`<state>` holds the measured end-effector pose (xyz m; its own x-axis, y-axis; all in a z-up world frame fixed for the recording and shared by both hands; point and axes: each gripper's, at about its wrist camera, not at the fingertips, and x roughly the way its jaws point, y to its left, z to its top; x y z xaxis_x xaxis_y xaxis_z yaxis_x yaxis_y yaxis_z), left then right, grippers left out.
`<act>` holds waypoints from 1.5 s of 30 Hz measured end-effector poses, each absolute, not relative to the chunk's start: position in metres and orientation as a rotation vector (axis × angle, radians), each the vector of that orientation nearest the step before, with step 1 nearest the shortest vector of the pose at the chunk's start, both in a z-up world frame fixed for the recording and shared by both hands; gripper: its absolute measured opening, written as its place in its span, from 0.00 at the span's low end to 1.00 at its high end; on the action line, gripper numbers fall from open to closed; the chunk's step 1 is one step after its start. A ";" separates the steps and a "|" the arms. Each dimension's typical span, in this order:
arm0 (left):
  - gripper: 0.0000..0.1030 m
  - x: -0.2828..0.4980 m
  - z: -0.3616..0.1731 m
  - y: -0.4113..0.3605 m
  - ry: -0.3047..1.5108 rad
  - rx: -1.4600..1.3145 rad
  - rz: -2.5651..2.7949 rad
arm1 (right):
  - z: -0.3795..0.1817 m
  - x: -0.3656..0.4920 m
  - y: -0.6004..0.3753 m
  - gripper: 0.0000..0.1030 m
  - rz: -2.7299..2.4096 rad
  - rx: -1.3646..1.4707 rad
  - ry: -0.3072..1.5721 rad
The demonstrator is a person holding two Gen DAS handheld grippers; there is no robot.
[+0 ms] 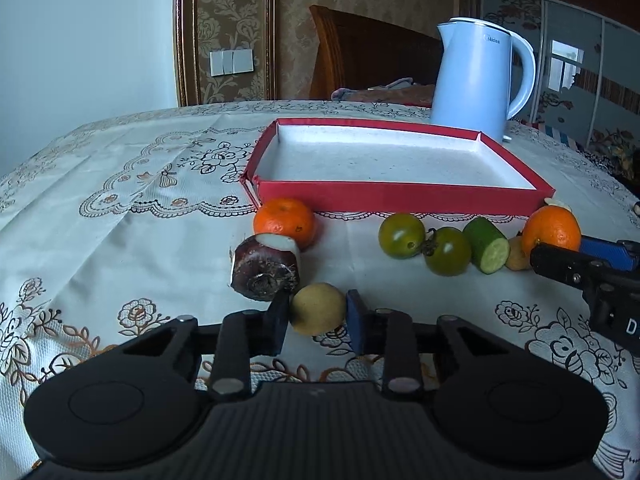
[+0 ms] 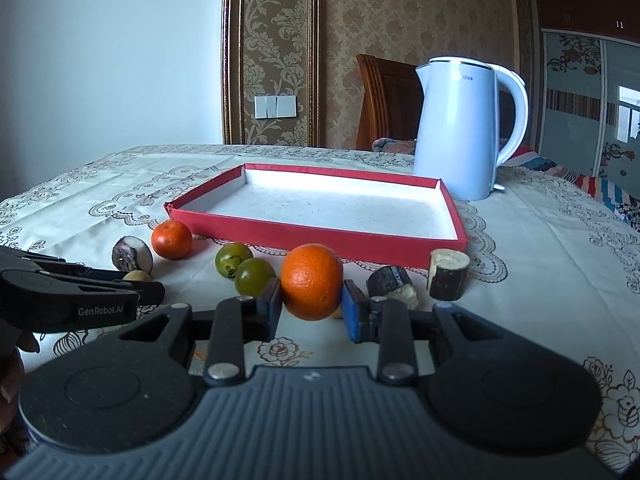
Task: Organize fruits
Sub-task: 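Lift and carry the orange and potato over the red tray with both grippers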
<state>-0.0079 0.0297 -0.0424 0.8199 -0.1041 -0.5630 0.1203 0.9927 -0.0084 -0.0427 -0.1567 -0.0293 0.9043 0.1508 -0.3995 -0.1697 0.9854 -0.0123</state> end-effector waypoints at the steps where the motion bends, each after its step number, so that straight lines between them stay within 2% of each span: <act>1: 0.28 -0.008 -0.042 0.030 0.597 0.026 -0.122 | -0.030 -0.043 -0.157 0.29 0.165 -0.048 0.411; 8: 0.28 -0.008 -0.029 0.025 0.577 0.030 -0.153 | -0.028 -0.042 -0.157 0.29 0.164 -0.060 0.402; 20: 0.28 0.025 0.009 0.008 0.500 0.049 -0.174 | 0.008 -0.024 -0.160 0.29 0.119 -0.099 0.298; 31: 0.28 0.078 0.033 0.000 0.516 0.025 -0.141 | 0.027 0.036 -0.174 0.29 0.062 -0.072 0.349; 45: 0.28 0.169 0.005 -0.004 0.604 0.045 0.019 | -0.001 0.125 -0.185 0.29 -0.015 -0.034 0.488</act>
<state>0.1694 -0.0041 0.0045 0.8227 0.0314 -0.5677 -0.0049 0.9988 0.0481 0.1246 -0.1850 -0.0015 0.8830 -0.0225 -0.4688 0.0064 0.9993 -0.0360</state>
